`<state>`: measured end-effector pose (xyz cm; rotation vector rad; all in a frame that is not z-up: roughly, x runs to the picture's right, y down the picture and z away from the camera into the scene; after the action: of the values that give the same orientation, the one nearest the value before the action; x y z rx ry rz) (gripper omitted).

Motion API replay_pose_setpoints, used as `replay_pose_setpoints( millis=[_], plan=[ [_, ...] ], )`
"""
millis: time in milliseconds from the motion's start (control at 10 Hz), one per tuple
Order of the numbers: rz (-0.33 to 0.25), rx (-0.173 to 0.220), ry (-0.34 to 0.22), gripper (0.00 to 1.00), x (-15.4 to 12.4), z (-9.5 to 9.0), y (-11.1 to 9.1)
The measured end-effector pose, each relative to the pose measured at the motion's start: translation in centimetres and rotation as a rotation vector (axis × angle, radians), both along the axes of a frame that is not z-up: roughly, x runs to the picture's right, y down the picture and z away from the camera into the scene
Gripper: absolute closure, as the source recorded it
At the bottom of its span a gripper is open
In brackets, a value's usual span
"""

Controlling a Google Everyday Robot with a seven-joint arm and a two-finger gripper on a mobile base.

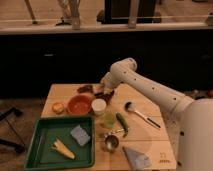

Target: Wipe purple bowl with eraser

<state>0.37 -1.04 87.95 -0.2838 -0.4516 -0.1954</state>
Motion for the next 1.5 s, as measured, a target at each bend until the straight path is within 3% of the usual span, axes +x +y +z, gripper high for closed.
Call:
replay_pose_setpoints(
  millis=[500, 700, 1200, 1500],
  plan=[
    [0.128, -0.072, -0.108, 1.00, 0.0, 1.5, 1.0],
    [0.152, -0.088, -0.135, 1.00, 0.0, 1.6, 1.2],
    [0.161, -0.110, -0.208, 1.00, -1.6, 1.7, 0.9],
    [0.166, -0.143, -0.222, 1.00, -1.8, 2.2, 1.9]
  ],
)
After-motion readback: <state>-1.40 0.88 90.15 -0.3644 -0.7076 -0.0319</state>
